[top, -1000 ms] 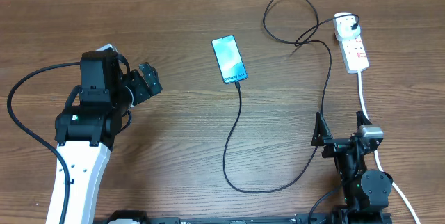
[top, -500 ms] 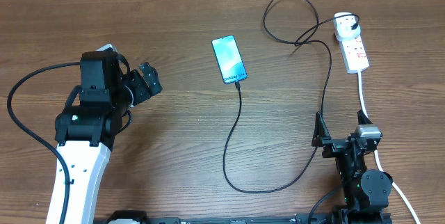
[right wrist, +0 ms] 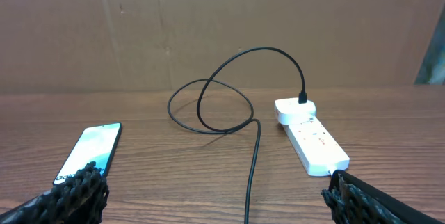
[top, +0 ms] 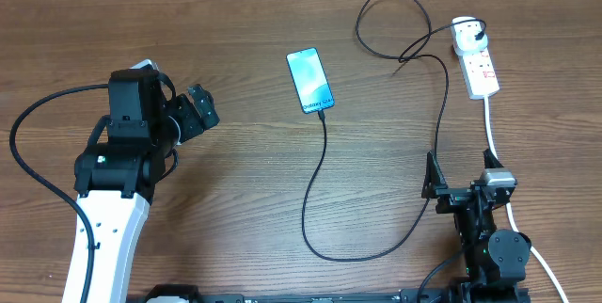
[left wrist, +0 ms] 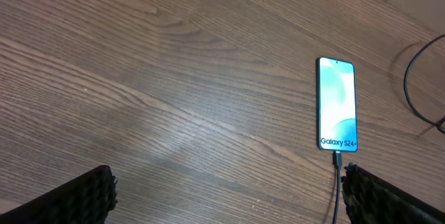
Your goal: Plug charger to phone and switch on socket
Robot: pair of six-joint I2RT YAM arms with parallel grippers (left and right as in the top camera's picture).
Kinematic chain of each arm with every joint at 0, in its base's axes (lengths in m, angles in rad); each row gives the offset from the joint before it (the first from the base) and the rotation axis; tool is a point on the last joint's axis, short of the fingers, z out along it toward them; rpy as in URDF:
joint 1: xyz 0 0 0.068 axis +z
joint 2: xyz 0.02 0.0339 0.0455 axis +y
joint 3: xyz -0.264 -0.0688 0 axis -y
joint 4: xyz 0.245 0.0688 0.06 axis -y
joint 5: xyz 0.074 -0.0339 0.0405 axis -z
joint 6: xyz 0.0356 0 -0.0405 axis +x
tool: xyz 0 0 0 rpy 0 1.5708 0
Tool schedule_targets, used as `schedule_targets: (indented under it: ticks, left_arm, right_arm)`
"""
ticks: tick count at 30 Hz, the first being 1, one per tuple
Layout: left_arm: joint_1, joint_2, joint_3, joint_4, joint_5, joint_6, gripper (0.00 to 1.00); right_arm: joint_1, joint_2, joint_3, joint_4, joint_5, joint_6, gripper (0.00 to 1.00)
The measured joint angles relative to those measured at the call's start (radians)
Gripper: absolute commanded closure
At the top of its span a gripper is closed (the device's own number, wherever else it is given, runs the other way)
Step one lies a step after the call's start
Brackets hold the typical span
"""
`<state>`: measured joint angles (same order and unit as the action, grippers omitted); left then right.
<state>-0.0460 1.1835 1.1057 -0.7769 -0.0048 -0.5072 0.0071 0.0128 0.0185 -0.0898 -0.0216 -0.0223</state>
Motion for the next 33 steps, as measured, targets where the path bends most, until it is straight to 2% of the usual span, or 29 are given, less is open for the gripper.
schedule_targets:
  ticks: [12, 33]
  left_arm:
    - [0.000, 0.000, 0.000, 0.000, 0.000, 0.000, 0.01]
    - [0.000, 0.000, 0.000, -0.107, 0.042, 0.005, 0.00]
  right_arm:
    - [0.000, 0.000, 0.000, 0.000, 0.000, -0.001, 0.00]
    - [0.000, 0.000, 0.000, 0.000, 0.000, -0.001, 0.00]
